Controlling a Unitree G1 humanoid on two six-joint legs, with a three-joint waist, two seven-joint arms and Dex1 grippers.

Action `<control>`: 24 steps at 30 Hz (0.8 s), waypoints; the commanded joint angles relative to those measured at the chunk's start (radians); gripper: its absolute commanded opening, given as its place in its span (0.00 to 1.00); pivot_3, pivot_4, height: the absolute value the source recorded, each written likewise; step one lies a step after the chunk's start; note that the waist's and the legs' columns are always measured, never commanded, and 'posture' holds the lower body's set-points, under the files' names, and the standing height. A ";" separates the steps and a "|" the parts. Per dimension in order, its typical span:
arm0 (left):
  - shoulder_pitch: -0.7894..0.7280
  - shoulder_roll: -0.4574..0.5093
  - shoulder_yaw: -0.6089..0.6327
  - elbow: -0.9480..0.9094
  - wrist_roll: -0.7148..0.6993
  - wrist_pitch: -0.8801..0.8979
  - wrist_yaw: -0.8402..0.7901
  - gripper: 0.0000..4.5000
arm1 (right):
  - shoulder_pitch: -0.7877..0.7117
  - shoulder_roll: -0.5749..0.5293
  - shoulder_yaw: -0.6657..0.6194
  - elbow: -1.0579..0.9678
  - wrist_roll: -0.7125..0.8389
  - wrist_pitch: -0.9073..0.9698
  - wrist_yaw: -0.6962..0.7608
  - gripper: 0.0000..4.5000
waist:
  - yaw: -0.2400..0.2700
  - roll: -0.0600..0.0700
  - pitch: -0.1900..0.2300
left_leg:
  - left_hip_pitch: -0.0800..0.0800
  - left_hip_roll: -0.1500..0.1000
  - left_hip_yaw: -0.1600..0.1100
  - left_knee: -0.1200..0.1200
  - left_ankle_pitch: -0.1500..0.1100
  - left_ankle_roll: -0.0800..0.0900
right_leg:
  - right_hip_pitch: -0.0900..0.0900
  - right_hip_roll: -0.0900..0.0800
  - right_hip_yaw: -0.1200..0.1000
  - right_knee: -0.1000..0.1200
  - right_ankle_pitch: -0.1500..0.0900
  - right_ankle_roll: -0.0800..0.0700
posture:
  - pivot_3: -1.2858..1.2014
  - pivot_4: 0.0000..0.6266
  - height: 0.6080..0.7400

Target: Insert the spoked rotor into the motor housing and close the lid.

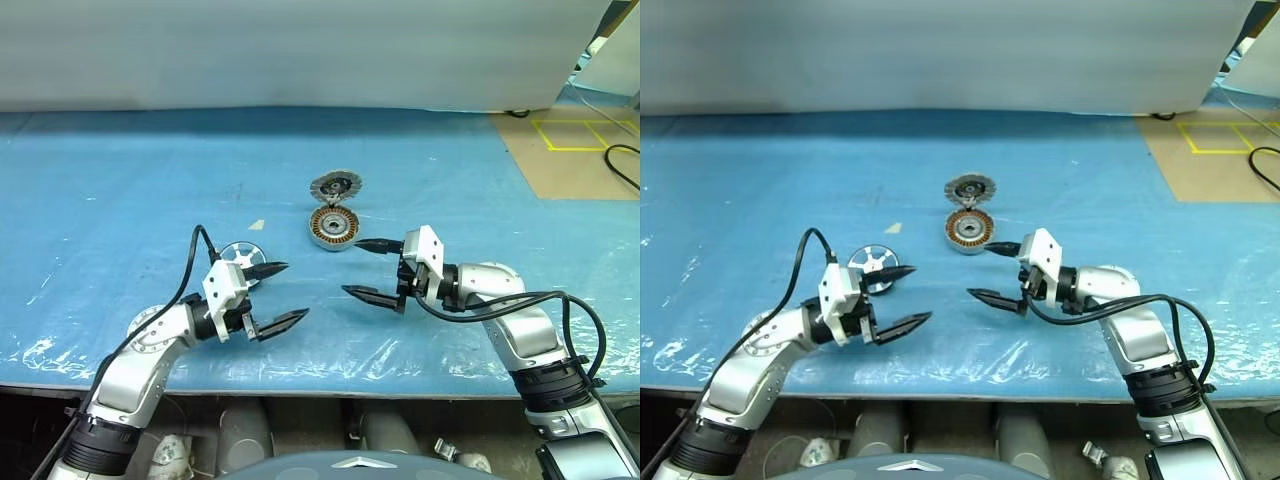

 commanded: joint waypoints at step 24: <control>-0.007 -0.006 0.012 -0.042 -0.005 0.023 0.010 1.00 | -0.036 0.013 0.029 -0.012 -0.023 -0.013 -0.029 1.00 | 0.000 0.000 0.000 | 0.001 0.000 0.000 0.001 0.000 0.000 | 0.001 0.000 0.000 0.001 0.000 0.000 | 0.52 0.24 1.00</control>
